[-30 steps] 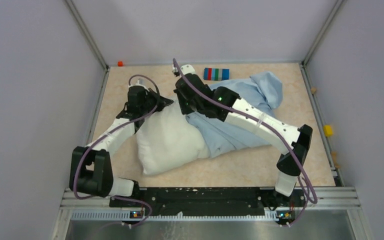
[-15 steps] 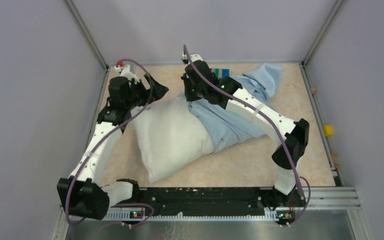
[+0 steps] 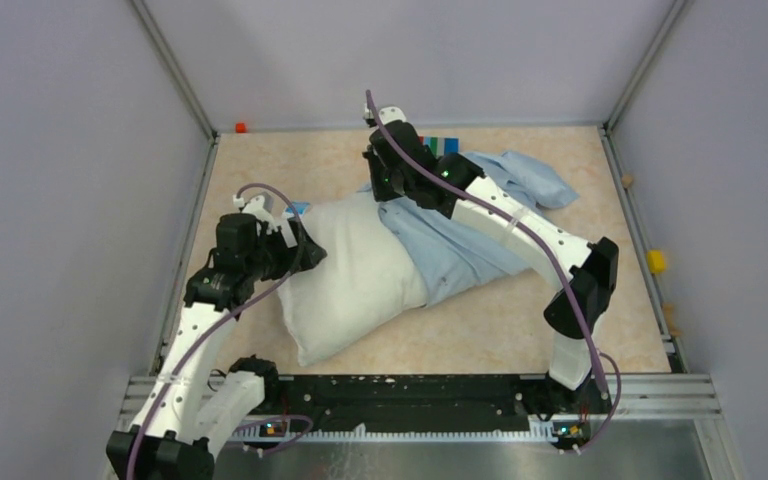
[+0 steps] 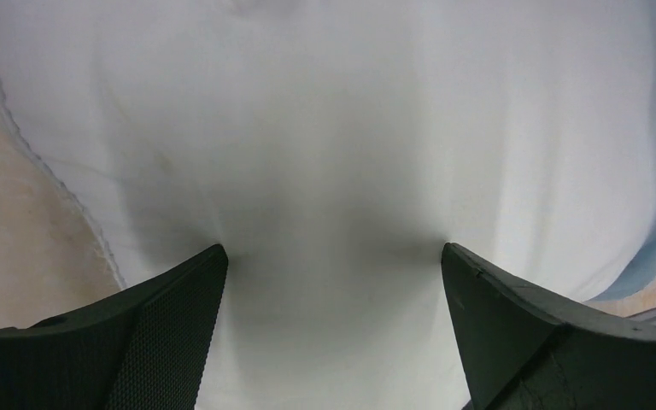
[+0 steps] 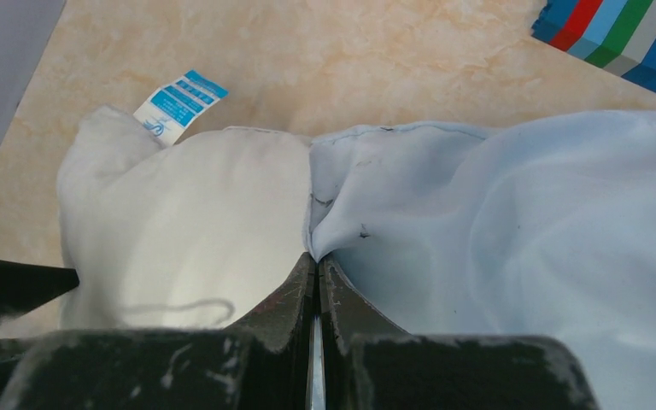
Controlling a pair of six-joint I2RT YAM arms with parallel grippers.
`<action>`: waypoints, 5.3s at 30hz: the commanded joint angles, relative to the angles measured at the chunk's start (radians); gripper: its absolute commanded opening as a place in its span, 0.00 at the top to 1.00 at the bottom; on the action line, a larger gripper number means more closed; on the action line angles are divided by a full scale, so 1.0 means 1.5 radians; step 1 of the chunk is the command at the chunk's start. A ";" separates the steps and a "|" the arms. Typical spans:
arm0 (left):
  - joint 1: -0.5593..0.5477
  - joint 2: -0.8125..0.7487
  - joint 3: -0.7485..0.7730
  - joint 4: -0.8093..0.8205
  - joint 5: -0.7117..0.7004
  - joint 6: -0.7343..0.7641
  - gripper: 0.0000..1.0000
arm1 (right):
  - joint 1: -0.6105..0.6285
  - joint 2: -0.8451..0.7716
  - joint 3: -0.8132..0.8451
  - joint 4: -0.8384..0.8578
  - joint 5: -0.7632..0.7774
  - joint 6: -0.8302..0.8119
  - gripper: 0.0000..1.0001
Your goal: Put the pillow into the pillowcase
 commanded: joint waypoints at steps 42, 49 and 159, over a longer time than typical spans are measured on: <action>-0.002 0.200 -0.133 0.331 0.114 -0.186 1.00 | 0.189 -0.200 -0.407 -0.142 0.496 0.247 0.62; -0.025 0.167 -0.187 0.383 0.129 -0.237 1.00 | 0.247 -0.146 -0.233 -0.170 0.487 0.186 1.00; -0.372 0.240 0.197 0.190 -0.255 0.048 1.00 | -0.021 -0.390 -0.579 0.200 0.354 -0.078 0.60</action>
